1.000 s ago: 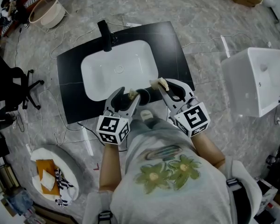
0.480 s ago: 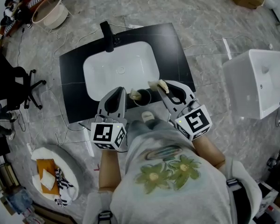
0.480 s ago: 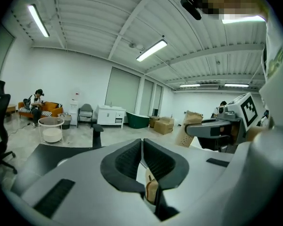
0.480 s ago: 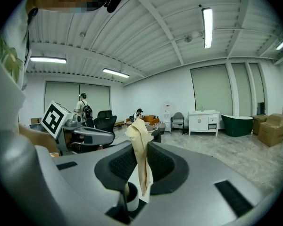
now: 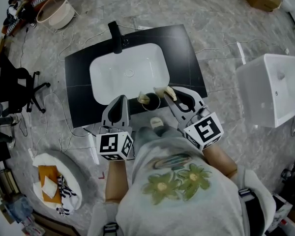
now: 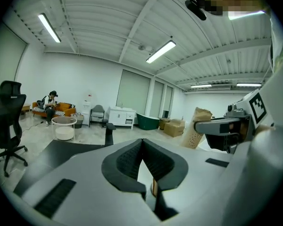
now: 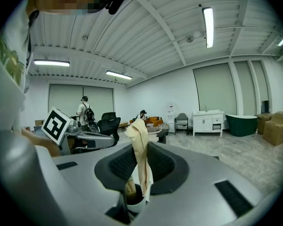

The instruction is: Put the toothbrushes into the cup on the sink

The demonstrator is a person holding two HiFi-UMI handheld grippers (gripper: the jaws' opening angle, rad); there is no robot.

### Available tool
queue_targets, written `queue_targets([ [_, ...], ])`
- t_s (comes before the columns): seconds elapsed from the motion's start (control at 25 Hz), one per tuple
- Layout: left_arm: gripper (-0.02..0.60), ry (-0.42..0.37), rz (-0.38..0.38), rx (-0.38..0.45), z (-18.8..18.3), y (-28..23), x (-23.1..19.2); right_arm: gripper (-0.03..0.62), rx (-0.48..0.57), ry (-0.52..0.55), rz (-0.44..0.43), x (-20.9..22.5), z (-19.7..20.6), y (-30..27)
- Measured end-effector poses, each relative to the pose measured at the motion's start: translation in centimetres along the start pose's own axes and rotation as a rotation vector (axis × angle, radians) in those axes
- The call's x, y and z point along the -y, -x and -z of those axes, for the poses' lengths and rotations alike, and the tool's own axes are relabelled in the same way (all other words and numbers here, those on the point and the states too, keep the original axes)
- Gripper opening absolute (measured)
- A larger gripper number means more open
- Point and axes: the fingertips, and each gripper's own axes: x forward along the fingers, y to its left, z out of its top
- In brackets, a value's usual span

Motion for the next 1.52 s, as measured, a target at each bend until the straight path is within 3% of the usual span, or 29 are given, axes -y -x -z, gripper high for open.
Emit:
queue_targets([
  [0.76, 0.018, -0.004, -0.018, 0.004, 0.2, 0.6, 0.0, 0.078, -0.062, 0.007, -0.065, -2.1, 1.7, -0.9],
  [1.52, 0.018, 0.0, -0.002, 0.012, 0.1, 0.8, -0.5, 0.078, -0.105, 0.02, -0.049, -2.2, 3.2, -2.1],
])
